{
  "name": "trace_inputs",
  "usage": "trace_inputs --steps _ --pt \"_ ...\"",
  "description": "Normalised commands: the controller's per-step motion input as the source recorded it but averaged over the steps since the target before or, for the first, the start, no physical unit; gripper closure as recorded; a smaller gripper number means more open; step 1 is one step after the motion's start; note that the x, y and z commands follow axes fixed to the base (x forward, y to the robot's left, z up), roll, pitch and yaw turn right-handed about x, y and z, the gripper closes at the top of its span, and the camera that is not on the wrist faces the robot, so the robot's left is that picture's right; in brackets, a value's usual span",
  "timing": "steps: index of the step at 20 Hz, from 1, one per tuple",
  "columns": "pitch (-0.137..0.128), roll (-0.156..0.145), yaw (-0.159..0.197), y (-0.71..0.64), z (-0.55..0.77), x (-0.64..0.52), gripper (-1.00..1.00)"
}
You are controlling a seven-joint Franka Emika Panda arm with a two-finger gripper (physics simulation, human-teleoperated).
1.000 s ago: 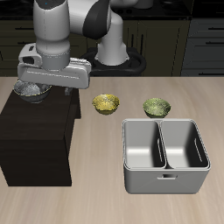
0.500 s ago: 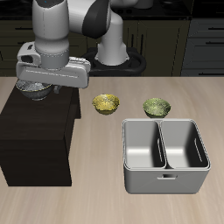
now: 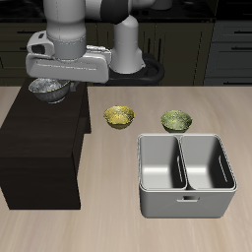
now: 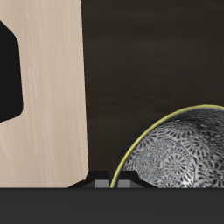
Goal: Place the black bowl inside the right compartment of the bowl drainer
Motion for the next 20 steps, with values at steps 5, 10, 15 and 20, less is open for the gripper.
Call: trace_inputs --steps 5,10,15,20 --pt "-0.041 0.057 0.006 0.37 0.31 -0.09 1.00" --pt "-0.041 0.019 0.017 0.29 0.27 -0.07 1.00" --pt "-0.043 0.006 0.010 0.27 0.28 -0.01 1.00" --pt "0.000 -0.030 -0.030 0.36 0.13 0.16 1.00"
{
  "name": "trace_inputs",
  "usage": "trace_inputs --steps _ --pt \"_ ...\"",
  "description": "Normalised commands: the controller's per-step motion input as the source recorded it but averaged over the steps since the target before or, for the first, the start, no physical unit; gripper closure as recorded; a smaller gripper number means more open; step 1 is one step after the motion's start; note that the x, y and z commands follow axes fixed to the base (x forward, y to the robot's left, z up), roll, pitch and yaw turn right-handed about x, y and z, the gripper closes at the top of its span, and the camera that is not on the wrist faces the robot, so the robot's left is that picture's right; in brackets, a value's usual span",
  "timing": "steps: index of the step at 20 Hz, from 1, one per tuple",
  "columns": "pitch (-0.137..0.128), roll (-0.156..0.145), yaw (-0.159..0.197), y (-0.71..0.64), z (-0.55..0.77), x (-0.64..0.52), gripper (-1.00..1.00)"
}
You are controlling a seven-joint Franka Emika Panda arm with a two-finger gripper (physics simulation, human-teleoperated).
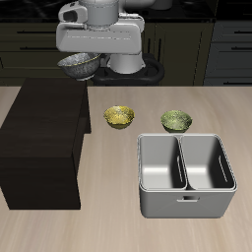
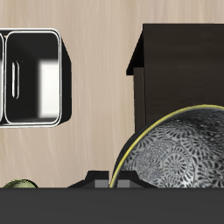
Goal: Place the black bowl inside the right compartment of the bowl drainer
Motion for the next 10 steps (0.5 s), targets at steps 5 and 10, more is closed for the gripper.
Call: trace_inputs --steps 5,10 --pt "-0.001 -0.002 0.001 0.42 0.01 0.17 1.00" --pt "0.003 0.041 0.015 0.59 -0.01 0.29 1.00"
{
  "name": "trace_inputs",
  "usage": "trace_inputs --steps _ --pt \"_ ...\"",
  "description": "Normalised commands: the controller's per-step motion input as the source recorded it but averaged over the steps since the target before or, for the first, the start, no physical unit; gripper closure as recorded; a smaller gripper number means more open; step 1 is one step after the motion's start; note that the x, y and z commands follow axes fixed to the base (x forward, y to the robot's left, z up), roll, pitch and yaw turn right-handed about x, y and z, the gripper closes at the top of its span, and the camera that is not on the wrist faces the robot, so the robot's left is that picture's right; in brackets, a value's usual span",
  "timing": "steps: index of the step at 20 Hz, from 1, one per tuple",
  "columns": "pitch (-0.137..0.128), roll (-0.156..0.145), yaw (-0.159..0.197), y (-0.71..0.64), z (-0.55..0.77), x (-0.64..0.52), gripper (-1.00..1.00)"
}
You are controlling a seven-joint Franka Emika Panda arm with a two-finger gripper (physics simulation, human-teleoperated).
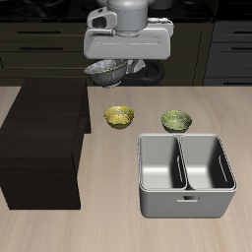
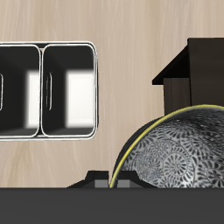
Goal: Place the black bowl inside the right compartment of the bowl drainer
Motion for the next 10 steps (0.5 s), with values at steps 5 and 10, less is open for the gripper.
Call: trace_inputs --steps 5,10 --pt "-0.008 0.069 0.028 0.52 -0.07 0.26 1.00" --pt "0.008 0.030 -0.002 0.23 -0.09 0.26 1.00"
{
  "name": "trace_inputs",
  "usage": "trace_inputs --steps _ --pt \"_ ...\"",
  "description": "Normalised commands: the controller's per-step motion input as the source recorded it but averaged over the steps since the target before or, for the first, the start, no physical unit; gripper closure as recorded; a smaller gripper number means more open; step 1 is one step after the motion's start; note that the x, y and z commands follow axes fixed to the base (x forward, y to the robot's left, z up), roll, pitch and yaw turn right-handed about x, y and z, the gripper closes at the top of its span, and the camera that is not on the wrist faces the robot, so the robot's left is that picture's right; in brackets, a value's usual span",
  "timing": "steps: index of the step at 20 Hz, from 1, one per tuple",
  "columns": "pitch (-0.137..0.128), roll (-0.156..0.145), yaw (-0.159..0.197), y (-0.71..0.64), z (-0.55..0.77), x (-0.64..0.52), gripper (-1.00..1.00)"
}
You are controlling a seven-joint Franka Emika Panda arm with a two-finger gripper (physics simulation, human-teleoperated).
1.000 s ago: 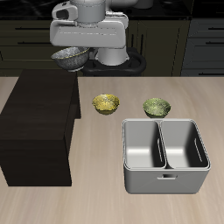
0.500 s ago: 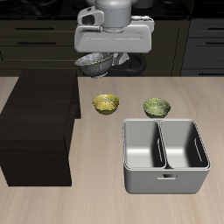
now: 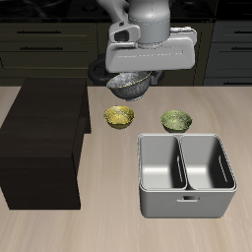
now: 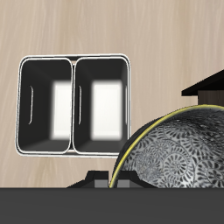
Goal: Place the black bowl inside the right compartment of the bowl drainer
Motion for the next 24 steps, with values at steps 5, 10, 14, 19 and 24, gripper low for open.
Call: trace_inputs --steps 5,10,14,19,24 --pt "0.034 0.024 -0.018 0.26 -0.13 0.32 1.00" --pt "0.029 -0.015 -0.017 0.26 -0.14 0.21 1.00" --pt "0.019 0.006 -0.023 0.26 -0.09 -0.01 1.00" --pt "0.019 0.022 0.010 0.34 -0.20 0.06 1.00" --pt "0.045 -0.010 0.008 0.16 -0.33 0.15 1.00"
